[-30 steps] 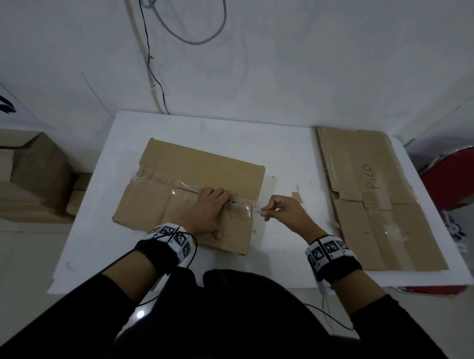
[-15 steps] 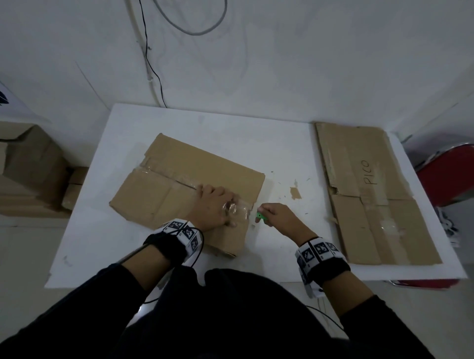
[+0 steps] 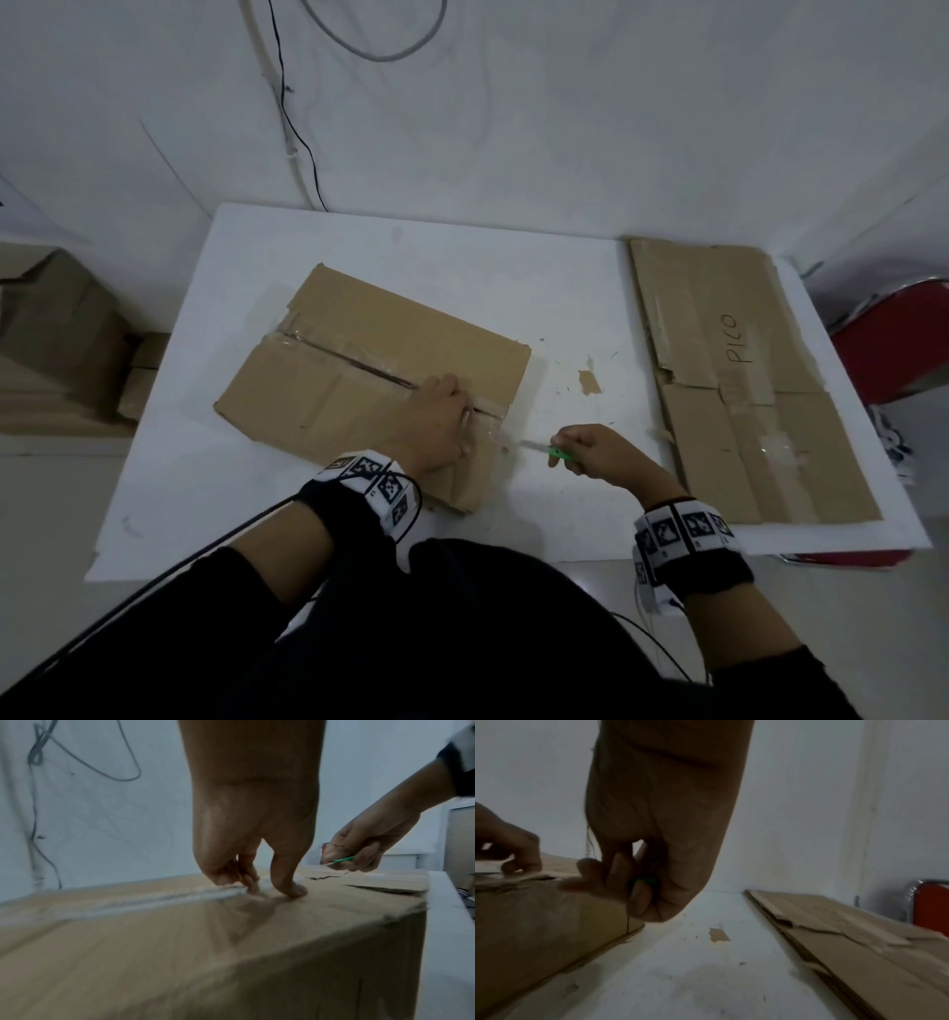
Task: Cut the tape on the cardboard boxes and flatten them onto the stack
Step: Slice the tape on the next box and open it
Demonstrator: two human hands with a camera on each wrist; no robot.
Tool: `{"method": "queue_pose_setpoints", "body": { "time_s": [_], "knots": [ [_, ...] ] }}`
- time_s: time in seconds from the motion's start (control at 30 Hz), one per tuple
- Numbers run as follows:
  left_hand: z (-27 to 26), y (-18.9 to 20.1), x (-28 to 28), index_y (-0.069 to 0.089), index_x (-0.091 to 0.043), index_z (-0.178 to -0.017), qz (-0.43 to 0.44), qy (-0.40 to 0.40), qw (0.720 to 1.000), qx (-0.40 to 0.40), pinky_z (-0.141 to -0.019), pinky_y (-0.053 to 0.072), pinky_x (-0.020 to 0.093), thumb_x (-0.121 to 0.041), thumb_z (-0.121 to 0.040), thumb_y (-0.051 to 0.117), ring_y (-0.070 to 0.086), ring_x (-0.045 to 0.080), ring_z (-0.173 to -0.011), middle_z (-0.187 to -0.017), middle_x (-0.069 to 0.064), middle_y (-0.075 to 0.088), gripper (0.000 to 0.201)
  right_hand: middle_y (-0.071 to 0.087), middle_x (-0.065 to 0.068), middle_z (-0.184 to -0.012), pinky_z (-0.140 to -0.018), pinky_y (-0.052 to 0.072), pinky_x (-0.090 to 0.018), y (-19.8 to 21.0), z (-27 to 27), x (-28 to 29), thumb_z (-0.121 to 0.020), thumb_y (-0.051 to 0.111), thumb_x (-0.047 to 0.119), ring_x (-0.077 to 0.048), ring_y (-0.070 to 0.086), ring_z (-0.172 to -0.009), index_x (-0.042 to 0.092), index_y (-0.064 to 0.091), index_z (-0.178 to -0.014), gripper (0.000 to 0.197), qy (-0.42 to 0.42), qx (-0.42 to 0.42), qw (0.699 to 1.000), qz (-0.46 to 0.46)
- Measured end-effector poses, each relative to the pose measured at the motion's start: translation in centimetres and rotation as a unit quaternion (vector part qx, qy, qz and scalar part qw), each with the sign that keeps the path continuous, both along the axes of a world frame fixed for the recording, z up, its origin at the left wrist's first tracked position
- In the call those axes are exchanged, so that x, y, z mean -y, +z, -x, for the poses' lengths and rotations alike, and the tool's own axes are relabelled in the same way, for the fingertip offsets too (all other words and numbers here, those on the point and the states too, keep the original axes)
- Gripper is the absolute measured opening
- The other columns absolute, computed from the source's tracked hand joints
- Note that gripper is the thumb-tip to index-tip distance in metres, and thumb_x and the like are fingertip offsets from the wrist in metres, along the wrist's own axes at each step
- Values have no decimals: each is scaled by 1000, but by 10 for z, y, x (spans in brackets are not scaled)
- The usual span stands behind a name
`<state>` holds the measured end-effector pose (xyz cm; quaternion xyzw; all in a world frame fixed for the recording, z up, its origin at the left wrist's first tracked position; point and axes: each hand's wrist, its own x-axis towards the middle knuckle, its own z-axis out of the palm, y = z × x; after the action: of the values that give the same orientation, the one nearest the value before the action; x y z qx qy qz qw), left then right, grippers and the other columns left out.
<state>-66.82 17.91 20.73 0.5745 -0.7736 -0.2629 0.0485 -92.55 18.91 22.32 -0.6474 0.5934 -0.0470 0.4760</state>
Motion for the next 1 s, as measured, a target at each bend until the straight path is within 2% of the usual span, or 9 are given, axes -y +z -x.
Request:
{"method": "queue_pose_setpoints", "body": {
  "time_s": [0.03,0.1,0.17,0.23,0.33,0.47,0.63,0.8,1.0],
  "knots": [
    [3,-1,0,55,-10,-118,-35,5,999,-15,-99,37,36,-30,-81,70,39,26,-114,-123,8,40,44,52,5,-57,-51,34,-18,-3,4,-1,-105,43,25,-8,42,-49,16,68,-78,39,-48,21,999,10],
    [7,-2,-2,53,-8,-121,-78,26,995,-56,-100,37,35,-36,-78,67,40,27,-114,-122,10,38,53,55,0,-64,-53,36,-20,-7,6,-4,-106,40,25,-13,43,-54,12,68,-85,37,-126,44,990,49],
    [9,-7,-8,52,-10,-129,-89,70,985,-128,-99,32,26,-44,-73,70,39,22,-113,-122,10,37,68,63,-2,-76,-59,40,-22,-9,1,-8,-106,41,26,-14,48,-59,11,67,-88,34,-159,60,983,68],
    [12,-15,-16,44,-10,-140,-67,79,981,-164,-96,25,19,-38,-77,76,33,19,-114,-125,11,35,75,66,2,-86,-65,43,-23,-12,-7,-14,-103,47,27,-13,52,-65,11,64,-90,27,-175,83,979,58],
    [15,-26,-26,33,-14,-148,-44,79,982,-165,-97,23,18,-26,-83,73,32,26,-121,-129,13,32,78,61,5,-84,-68,42,-18,-20,-18,-24,-97,59,28,-9,56,-76,18,62,-91,12,-177,101,977,62],
    [15,-30,-27,26,-21,-151,-38,78,981,-176,-99,24,19,-21,-84,72,33,27,-122,-128,13,32,81,61,1,-86,-69,42,-7,-19,-30,-28,-95,63,28,-7,57,-79,20,62,-92,8,-198,108,968,111],
    [12,-35,-26,18,-24,-152,-32,47,983,-177,-110,24,28,-20,-84,71,31,29,-135,-153,5,25,86,62,3,-90,-71,41,-5,-20,-39,-18,-95,64,28,-2,57,-84,18,58,-91,12,-182,93,966,159],
    [13,-29,-25,9,-28,-153,-35,28,992,-120,-95,31,28,-31,-92,61,36,24,-110,-155,-11,31,81,66,5,-94,-72,42,-3,-30,-44,-19,-96,61,27,2,60,-90,18,52,-84,18,-194,80,962,178],
    [15,-24,-25,4,-27,-153,-52,26,992,-115,-95,29,27,-32,-94,57,36,24,-110,-154,-12,31,80,63,3,-90,-72,44,-6,-35,-54,-10,-98,60,25,2,59,-89,12,51,-87,19,-190,83,956,208]
  ]
}}
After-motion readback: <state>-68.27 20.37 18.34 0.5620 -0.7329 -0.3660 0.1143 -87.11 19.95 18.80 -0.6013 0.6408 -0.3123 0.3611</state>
